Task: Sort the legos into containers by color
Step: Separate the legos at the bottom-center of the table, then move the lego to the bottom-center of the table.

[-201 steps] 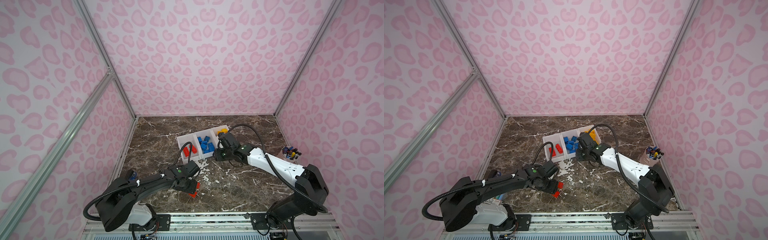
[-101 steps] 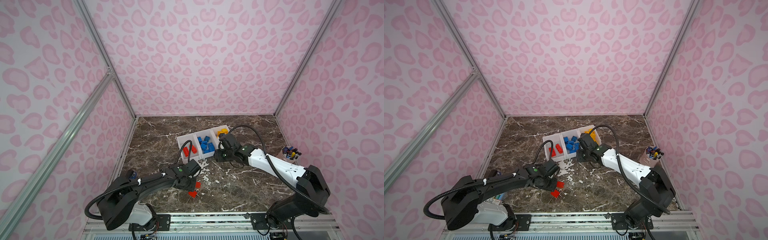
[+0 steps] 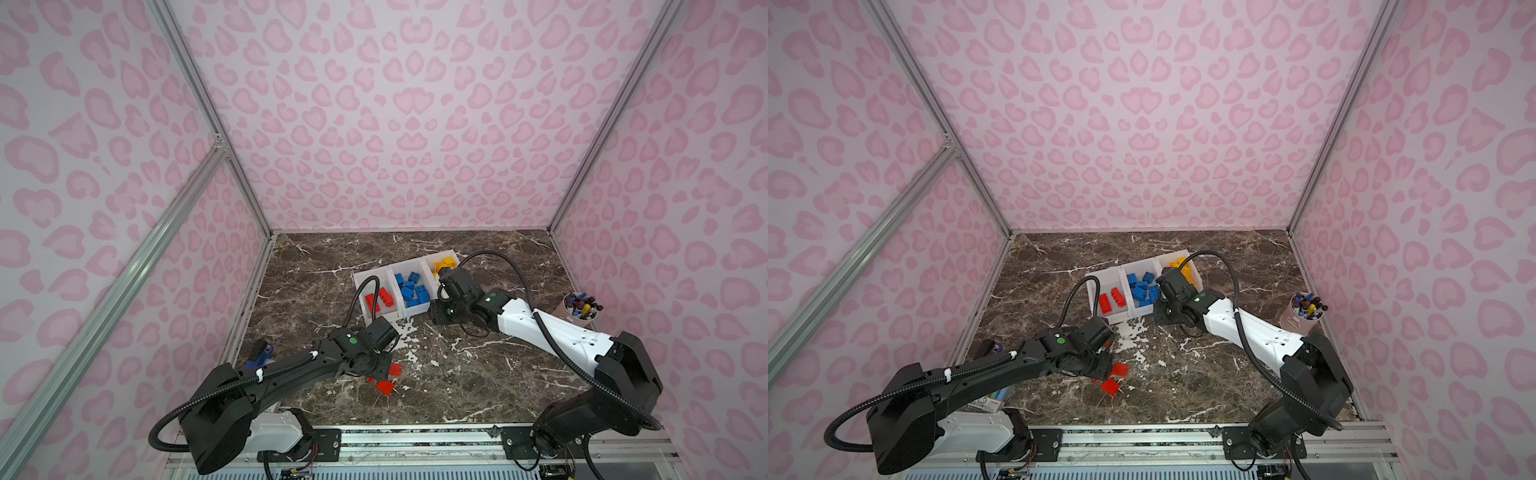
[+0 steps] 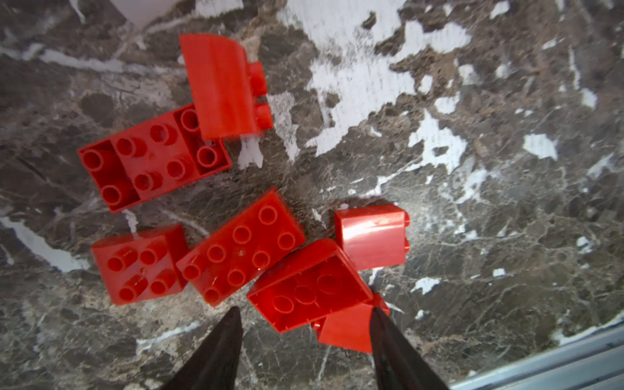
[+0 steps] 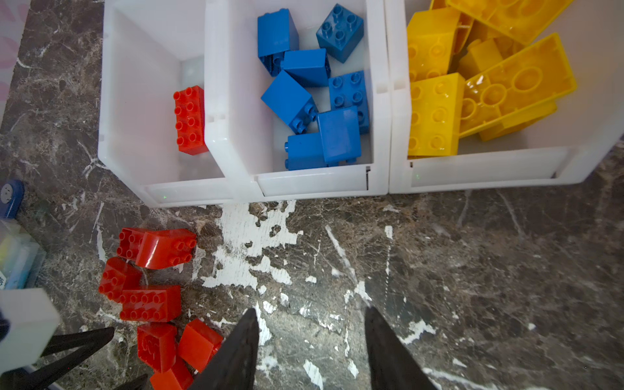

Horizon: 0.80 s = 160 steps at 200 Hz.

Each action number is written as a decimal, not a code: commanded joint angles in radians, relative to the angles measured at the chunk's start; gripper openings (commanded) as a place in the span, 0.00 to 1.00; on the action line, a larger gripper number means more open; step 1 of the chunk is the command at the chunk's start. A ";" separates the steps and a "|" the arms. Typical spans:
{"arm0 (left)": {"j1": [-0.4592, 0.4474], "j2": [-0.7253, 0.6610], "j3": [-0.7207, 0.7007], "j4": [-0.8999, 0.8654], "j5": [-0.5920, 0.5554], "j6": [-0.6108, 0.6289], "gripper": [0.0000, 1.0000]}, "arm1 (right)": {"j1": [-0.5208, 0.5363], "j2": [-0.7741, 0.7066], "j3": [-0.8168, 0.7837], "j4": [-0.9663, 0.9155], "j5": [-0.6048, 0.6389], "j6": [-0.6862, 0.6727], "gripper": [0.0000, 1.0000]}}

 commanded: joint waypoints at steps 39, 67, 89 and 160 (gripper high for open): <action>0.004 0.049 -0.039 0.070 0.054 0.012 0.62 | 0.002 -0.024 -0.025 0.010 0.009 0.012 0.52; 0.010 0.075 -0.036 0.090 0.059 0.017 0.63 | 0.001 -0.035 -0.028 0.007 0.016 0.013 0.52; 0.011 0.090 -0.029 0.099 0.053 0.021 0.63 | 0.000 -0.036 -0.030 0.004 0.018 0.014 0.52; 0.019 0.154 0.029 0.124 0.013 0.047 0.62 | 0.002 -0.040 -0.038 0.006 0.018 0.021 0.52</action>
